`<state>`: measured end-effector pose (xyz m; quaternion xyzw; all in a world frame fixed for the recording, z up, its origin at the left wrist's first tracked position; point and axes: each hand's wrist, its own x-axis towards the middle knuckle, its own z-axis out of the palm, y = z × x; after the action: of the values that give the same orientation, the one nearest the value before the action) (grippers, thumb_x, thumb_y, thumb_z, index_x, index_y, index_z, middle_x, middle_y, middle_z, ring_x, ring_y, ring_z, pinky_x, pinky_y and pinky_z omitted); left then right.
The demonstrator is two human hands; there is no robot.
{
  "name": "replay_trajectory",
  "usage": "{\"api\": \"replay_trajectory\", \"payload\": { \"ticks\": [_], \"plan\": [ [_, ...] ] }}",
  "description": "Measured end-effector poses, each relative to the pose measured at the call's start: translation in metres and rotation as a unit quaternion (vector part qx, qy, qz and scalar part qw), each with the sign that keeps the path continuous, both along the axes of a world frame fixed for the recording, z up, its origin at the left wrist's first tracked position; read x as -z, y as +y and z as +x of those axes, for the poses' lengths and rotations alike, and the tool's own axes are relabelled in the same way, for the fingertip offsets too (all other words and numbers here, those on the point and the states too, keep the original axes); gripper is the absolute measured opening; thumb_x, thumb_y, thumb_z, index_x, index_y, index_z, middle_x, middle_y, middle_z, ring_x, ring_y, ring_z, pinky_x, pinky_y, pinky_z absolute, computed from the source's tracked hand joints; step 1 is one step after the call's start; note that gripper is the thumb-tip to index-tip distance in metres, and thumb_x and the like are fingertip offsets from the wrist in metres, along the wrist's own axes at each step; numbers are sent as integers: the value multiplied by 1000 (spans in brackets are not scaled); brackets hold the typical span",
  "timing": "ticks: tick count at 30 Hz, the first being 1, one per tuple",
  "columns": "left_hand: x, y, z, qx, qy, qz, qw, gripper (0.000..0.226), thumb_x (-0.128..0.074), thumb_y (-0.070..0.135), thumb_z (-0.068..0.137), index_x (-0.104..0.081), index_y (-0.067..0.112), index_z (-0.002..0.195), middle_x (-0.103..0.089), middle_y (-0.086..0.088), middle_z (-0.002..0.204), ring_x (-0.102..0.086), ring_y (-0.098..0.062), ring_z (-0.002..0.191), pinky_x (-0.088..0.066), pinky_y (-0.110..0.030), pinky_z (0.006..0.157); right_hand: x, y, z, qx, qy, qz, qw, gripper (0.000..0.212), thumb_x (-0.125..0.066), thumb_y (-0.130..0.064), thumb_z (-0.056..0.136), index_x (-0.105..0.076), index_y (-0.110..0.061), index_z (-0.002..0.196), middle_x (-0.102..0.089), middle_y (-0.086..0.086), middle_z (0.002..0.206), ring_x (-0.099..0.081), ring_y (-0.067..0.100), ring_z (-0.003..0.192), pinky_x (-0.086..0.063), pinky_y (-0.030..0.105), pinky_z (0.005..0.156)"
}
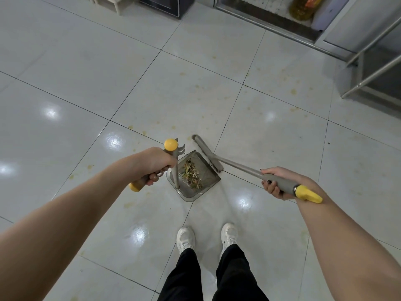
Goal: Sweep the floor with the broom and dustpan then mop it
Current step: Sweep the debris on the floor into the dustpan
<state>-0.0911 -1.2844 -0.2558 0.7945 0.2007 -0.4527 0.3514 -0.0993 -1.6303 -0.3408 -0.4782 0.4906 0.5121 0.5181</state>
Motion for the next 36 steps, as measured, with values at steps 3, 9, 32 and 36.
{"api": "replay_trajectory", "payload": {
  "ticks": [3, 9, 32, 36],
  "plan": [
    [0, -1, 1, -2, 1, -1, 1000, 29, -47, 13, 84, -34, 11, 59, -30, -2, 46, -25, -15, 35, -24, -17, 41, 17, 10, 2, 6, -14, -8, 1000, 39, -46, -44, 94, -45, -11, 72, -49, -2, 45, -44, 5, 27, -36, 11, 29],
    [2, -3, 5, -5, 2, -1, 1000, 28, -48, 14, 85, -35, 10, 61, -29, -2, 46, -25, -15, 34, -24, -16, 41, 46, 47, -3, -13, 6, -3, 1000, 40, -42, -42, 97, -40, -11, 73, -48, 2, 43, -42, 7, 25, -36, 11, 29],
    [0, -3, 3, -4, 7, 1, 1000, 29, -48, 14, 85, -35, 10, 60, -29, -2, 47, -25, -15, 35, -23, -16, 41, 16, 32, -8, -54, 23, 8, 998, 42, -41, -44, 96, -43, -11, 70, -49, -1, 43, -43, 7, 26, -35, 9, 30],
    [0, -4, 4, -8, 8, 5, 1000, 28, -47, 13, 84, -35, 11, 60, -29, -2, 47, -25, -14, 34, -22, -16, 41, 25, 45, -23, -60, 43, 31, 997, 41, -44, -43, 95, -43, -11, 69, -49, -2, 44, -43, 6, 26, -34, 10, 29]
  ]
}}
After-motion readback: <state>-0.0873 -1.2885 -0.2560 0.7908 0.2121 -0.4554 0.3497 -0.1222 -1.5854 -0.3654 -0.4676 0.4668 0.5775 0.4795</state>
